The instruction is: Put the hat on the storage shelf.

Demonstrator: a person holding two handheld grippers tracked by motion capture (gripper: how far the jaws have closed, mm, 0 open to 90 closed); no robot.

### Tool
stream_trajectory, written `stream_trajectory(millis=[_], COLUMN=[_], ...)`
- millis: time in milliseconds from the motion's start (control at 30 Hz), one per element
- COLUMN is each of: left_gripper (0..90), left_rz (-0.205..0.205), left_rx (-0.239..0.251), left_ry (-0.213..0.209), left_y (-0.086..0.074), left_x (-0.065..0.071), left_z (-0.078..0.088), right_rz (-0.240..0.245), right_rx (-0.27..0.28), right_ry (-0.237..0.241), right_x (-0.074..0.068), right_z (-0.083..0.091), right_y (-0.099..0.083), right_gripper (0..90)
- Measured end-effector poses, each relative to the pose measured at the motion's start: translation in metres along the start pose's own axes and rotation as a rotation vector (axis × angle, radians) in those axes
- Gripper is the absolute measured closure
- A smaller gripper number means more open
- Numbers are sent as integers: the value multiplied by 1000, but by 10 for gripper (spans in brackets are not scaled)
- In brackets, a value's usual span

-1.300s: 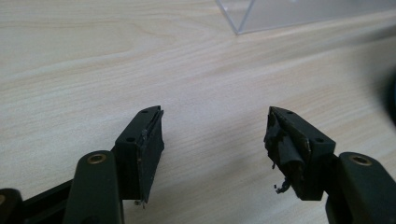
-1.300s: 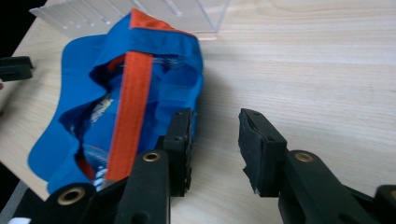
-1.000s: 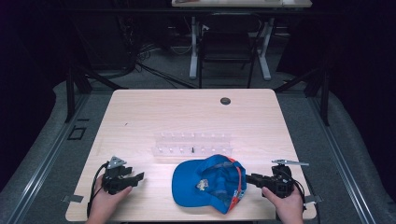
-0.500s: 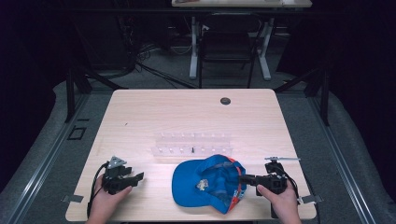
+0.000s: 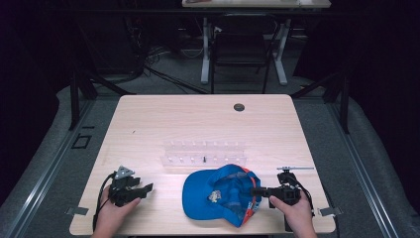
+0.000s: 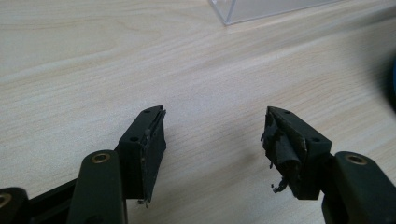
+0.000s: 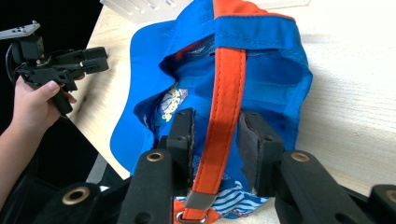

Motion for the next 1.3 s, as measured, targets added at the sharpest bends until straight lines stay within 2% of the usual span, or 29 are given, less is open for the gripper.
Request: stream_trajectory(millis=[33,233,267,367,600,733,833,867,1300], left_gripper=[387,387,387,388,389,390,390,390,391], left_rz=[-3,-4,-4,-3,-4,-4,-6,-5,-10], left_rx=[-2,-2,-2,-2,-3,-4,-3,-3,-9], left_ry=[-1,0,0,-1,0,-2,-3,-4,-6], left_y=[0,0,0,0,0,0,0,0,0], left_x=[0,0,0,0,0,0,1,1,1], left_z=[0,0,0,0,0,0,0,0,0], right_rz=[7,-22,-49,-47,-79,-82,-51,-56,30], right_rx=[-15,-12,-8,-18,-14,-35,-67,-57,-135], right_ry=[7,33,50,55,72,43,12,-1,-84], right_x=[1,1,1,2,-3,-7,-9,-10,-28], right_z=[0,0,0,-1,2,0,3,3,25], right_y=[0,0,0,-1,3,5,9,10,35], right_gripper=[684,726,746,752,769,771,773,773,774])
Point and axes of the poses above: each handheld gripper's, and its own axes: z roughly backward along the jaws, y roughly out of its top, x roughly to its right, the point moved 8 cm from there along -z, roughly forward along the jaws, and after that the axes turned 12 degrees about x, right-handed, at the moved point
